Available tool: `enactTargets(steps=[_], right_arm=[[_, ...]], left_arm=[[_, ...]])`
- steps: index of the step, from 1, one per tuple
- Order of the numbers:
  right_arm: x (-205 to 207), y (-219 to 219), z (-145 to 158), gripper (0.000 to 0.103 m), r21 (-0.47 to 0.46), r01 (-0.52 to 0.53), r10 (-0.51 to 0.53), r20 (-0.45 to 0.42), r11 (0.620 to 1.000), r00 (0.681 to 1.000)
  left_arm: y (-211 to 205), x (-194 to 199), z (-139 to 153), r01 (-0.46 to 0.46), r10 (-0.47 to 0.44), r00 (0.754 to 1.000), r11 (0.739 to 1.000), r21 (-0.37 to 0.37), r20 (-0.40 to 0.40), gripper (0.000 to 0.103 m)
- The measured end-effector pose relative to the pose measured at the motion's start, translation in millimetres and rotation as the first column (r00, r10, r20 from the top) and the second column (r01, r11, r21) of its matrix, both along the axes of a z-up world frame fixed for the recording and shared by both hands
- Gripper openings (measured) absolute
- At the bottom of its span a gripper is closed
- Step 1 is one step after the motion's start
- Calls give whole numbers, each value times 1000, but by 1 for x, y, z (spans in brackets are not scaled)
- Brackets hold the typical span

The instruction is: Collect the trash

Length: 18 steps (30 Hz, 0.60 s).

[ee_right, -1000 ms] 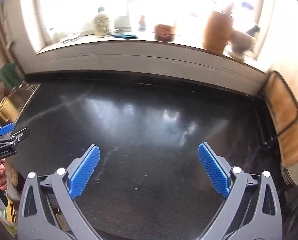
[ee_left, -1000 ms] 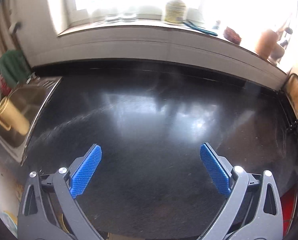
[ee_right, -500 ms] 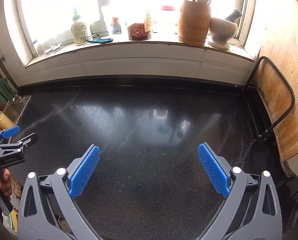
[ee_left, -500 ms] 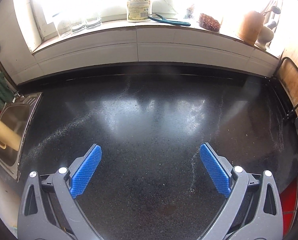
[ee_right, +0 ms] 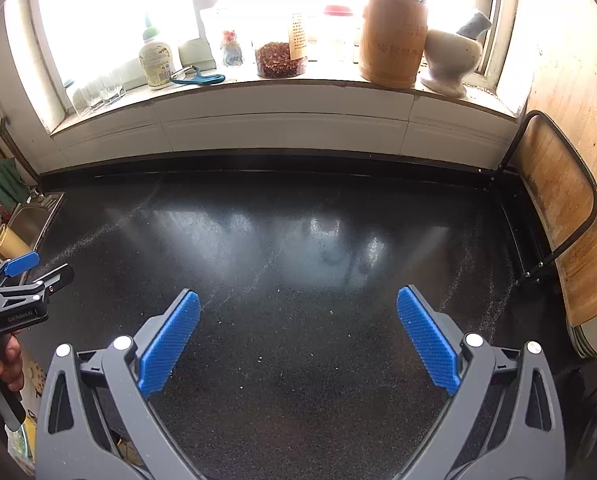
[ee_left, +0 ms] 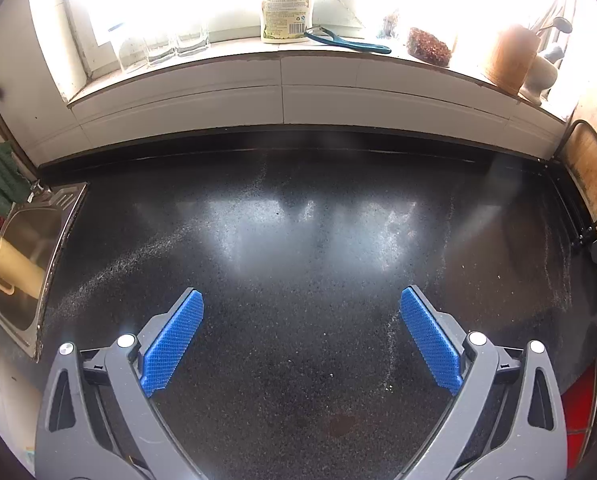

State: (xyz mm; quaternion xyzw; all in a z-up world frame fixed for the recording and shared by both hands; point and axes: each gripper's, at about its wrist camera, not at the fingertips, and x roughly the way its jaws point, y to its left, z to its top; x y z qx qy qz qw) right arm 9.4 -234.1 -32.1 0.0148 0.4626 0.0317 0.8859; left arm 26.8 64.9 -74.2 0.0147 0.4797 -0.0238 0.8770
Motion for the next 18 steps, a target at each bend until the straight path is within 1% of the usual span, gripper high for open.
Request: enactTargets(steps=[18], right_arm=[[1, -2, -2, 96, 1, 10, -10, -4, 1000, 1000]], left_arm=[[-2, 4, -3, 3, -3, 1000, 1000, -4, -4, 96]])
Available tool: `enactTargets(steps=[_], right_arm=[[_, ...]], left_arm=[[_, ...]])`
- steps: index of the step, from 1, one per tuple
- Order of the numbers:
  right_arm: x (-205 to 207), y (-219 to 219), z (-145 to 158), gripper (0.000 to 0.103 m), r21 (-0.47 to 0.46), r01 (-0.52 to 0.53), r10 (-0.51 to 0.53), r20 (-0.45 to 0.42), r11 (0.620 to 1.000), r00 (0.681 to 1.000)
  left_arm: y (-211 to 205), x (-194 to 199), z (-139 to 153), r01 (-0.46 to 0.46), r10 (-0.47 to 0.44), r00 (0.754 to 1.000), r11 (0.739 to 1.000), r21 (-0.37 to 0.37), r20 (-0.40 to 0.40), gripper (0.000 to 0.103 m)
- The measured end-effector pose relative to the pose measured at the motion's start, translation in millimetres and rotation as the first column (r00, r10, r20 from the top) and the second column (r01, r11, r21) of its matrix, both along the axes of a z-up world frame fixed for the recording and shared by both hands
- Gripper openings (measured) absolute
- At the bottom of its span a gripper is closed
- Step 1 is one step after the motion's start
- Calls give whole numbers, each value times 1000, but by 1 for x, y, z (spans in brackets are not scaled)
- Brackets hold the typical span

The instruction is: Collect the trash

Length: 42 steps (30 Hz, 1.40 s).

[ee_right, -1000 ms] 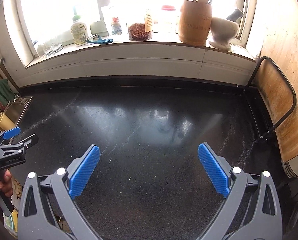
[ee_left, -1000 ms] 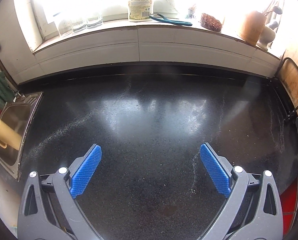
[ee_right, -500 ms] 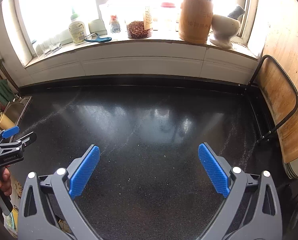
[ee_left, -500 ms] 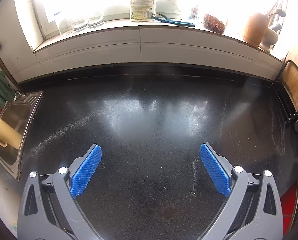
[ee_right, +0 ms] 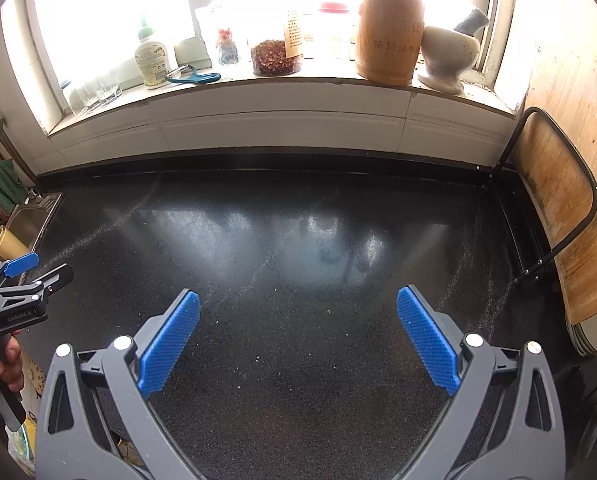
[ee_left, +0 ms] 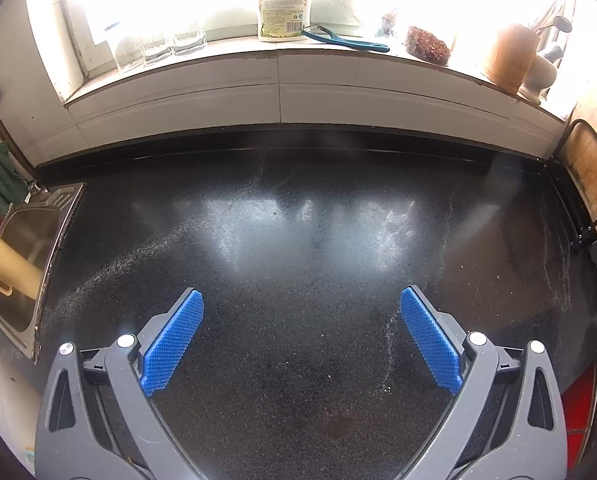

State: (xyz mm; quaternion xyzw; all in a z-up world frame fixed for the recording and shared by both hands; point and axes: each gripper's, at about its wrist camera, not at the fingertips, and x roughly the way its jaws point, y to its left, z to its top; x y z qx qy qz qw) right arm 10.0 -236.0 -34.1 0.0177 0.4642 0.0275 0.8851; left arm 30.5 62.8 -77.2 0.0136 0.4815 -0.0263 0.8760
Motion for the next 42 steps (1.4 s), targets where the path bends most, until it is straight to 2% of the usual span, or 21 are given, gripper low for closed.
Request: enactTargets(steps=[42], right_arm=[[-7, -6, 0, 96, 18, 17, -17, 0, 1000, 1000]], left_arm=[[-8, -2, 2, 7, -7, 1000, 1000, -2, 0, 96]])
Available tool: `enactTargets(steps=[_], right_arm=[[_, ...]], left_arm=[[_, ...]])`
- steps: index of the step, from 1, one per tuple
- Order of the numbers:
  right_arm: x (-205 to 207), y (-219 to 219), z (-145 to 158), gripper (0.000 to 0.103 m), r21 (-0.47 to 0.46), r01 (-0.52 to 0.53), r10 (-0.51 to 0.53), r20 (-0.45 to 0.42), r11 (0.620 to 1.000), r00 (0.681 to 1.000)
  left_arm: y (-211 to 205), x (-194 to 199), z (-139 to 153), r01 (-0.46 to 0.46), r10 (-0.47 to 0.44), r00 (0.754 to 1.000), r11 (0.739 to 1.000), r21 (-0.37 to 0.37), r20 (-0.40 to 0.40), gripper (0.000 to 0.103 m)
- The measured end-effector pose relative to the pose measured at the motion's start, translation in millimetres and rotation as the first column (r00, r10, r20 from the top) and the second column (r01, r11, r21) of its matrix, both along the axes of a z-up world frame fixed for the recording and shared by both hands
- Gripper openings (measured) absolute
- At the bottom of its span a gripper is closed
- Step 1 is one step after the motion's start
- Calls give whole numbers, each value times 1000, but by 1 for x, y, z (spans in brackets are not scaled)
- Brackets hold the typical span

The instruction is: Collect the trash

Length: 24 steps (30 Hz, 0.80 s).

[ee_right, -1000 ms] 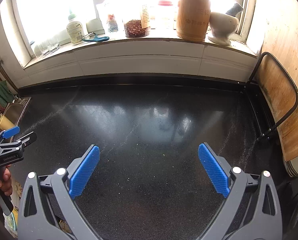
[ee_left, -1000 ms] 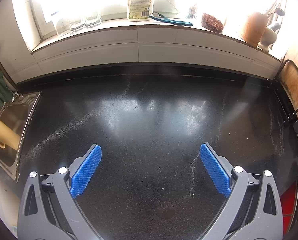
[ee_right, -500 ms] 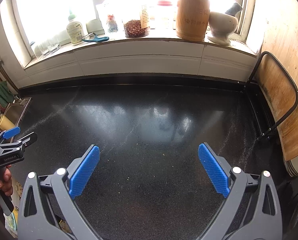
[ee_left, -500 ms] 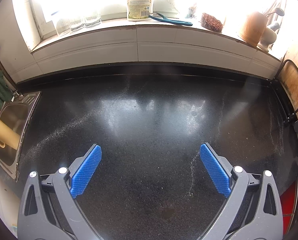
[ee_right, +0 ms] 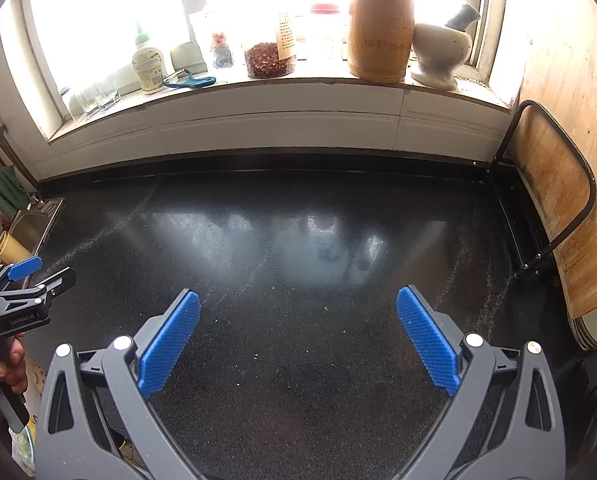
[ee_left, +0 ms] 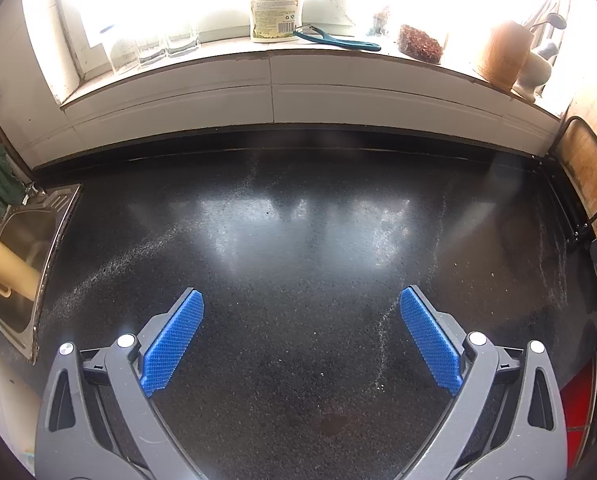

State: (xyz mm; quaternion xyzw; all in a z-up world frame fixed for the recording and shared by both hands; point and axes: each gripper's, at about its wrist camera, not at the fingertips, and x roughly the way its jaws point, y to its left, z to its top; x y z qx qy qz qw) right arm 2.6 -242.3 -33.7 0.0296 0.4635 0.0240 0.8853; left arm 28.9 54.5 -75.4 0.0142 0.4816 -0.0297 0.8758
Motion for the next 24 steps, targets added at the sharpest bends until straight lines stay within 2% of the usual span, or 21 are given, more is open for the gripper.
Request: enactTargets(steps=[13, 17, 24], right_arm=[[-7, -7, 0, 96, 7, 10, -10, -1, 1000, 1000], [-6, -9, -1, 96, 11, 13, -13, -2, 1000, 1000], [-4, -17, -5, 96, 18, 21, -21, -7, 1000, 1000]], left_arm=[[-2, -2, 0, -2, 2, 1000, 1000, -3, -15, 96], [-3, 0, 0, -7, 7, 1000, 999, -31, -21, 96], [-8, 1, 3, -11, 11, 1000, 1000, -4, 21, 96]])
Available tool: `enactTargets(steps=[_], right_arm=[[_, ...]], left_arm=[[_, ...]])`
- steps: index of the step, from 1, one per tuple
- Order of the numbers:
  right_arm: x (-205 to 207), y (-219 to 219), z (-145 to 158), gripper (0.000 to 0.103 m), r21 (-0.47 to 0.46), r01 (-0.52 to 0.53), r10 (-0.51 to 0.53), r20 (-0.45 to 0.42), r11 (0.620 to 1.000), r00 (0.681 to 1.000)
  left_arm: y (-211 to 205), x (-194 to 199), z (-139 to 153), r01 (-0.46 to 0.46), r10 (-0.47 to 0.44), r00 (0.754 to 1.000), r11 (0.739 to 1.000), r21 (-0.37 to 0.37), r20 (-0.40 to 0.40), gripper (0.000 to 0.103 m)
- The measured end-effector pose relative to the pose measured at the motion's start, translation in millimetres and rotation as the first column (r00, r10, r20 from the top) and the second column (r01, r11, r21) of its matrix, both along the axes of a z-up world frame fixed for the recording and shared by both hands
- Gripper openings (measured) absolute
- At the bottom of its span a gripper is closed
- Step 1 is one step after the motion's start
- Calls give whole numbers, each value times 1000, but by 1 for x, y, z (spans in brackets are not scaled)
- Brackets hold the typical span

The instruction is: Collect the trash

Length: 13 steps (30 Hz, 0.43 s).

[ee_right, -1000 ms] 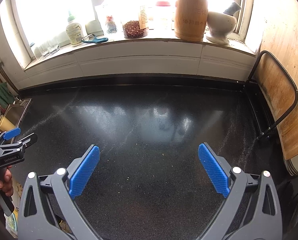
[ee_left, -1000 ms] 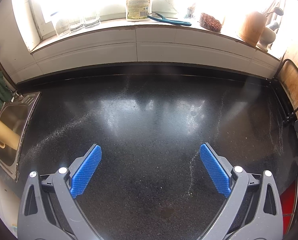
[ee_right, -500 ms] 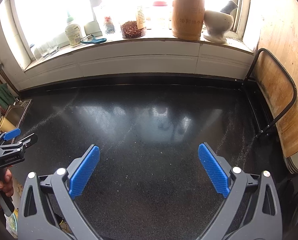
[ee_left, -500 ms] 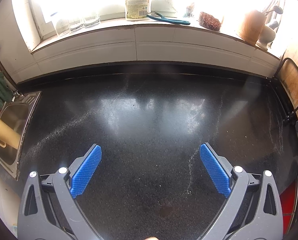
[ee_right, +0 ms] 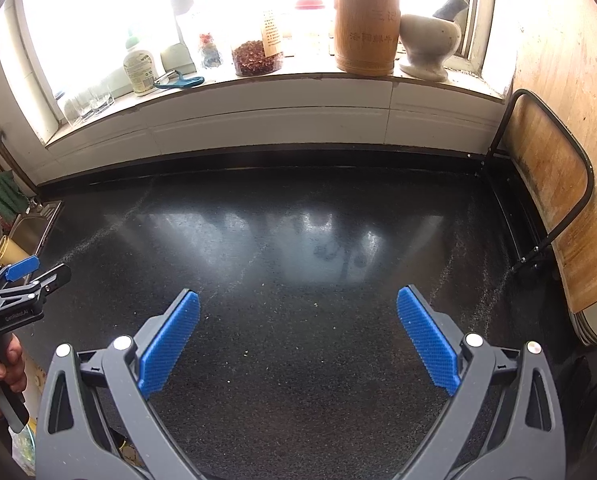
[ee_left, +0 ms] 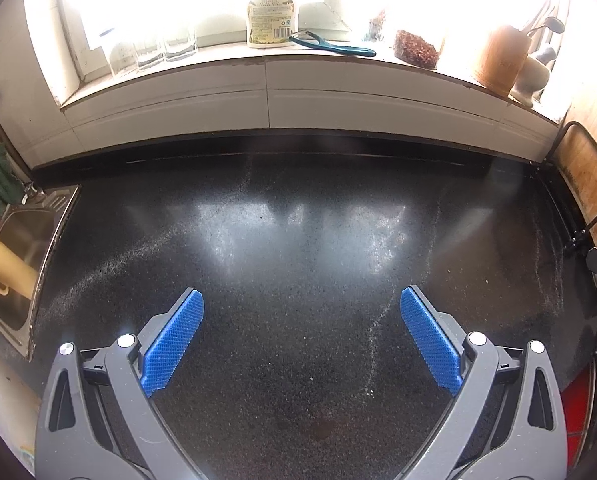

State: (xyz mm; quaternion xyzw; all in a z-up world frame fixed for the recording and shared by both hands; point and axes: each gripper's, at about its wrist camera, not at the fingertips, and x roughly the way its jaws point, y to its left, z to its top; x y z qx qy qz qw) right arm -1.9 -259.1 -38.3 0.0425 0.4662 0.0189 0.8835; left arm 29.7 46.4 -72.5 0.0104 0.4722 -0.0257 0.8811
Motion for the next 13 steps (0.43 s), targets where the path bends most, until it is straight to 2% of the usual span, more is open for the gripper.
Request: enactTargets(steps=[3, 7, 13], right_arm=[[3, -4, -3, 96, 3, 2, -2, -6, 1000, 1000], [9, -11, -12, 96, 6, 3, -3, -21, 1000, 1000], [25, -29, -48, 96, -20, 2, -3, -25, 1000, 1000]], left_arm=[[-4, 3, -1, 5, -5, 1000, 1000, 18, 9, 96], [-8, 12, -10, 3, -2, 1000, 999, 33, -17, 96], [5, 35, -58, -11, 12, 998, 1000, 9, -67, 96]])
